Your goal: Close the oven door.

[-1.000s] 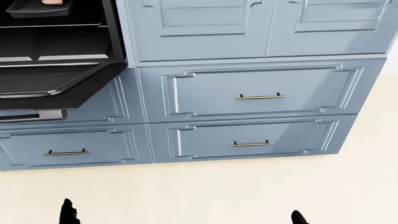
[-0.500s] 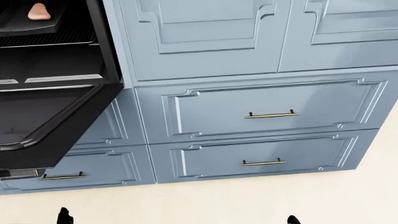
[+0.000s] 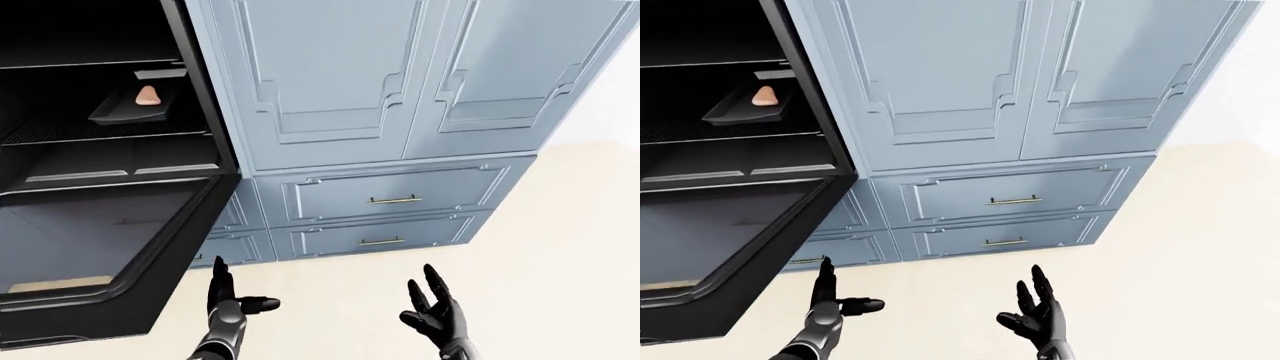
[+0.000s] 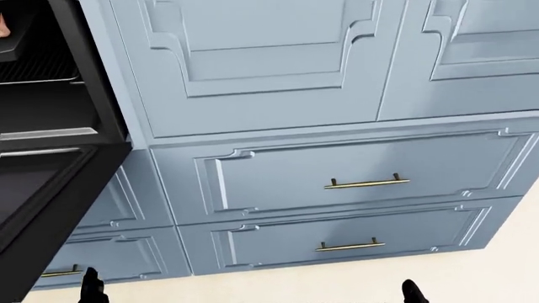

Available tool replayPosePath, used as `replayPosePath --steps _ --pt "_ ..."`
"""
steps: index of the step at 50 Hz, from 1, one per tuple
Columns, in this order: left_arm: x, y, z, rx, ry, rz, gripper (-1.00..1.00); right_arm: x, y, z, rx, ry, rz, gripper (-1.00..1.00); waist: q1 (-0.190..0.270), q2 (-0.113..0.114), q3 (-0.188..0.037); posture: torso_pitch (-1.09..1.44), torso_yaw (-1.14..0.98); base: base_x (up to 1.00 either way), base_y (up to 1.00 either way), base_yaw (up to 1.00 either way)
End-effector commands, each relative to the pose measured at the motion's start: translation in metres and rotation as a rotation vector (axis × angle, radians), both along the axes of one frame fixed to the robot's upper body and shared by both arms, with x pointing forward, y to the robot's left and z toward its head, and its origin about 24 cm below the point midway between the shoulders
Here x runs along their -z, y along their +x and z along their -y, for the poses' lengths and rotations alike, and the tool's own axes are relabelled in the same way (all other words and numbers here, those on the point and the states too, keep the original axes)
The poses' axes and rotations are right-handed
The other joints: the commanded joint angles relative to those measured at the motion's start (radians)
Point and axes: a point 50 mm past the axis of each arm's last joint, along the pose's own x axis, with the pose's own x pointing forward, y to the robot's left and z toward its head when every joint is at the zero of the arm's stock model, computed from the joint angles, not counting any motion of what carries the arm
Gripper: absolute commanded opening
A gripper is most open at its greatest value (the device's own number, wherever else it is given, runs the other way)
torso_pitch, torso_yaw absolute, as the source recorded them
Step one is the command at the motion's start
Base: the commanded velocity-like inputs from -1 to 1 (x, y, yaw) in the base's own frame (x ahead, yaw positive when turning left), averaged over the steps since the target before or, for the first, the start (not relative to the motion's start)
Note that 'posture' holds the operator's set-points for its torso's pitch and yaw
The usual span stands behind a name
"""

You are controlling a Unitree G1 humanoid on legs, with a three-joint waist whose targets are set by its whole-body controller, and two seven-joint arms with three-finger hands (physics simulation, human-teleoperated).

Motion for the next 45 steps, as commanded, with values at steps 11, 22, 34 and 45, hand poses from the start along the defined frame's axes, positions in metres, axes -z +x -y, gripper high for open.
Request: replayPosePath --steps 11,22,34,45 --pt "-0.008 0.009 -0.003 -0.008 0.009 0.045 1.0 0.0 0.003 -0.004 -0.086 -0.113 -0.048 1.0 0.023 -0.063 -0.023 0.0 0.0 0.0 0.0 0.05" --pt "-0.008 0.009 -0.004 -0.016 0.008 0.045 1.0 0.0 0.006 -0.008 -0.096 -0.1 -0.044 1.0 0.033 -0.015 -0.038 0.0 0.0 0.0 0.0 0.89" --pt "-0.009 0.01 -0.006 -0.022 -0.006 0.047 1.0 0.0 0.008 -0.011 -0.112 -0.099 -0.049 1.0 0.064 -0.047 -0.02 0.0 0.0 0.0 0.0 0.92" --pt "-0.009 0.01 -0.005 -0.021 -0.008 0.045 1.0 0.001 0.007 -0.013 -0.133 -0.104 -0.059 1.0 0.033 -0.083 -0.037 0.0 0.0 0.0 0.0 0.75"
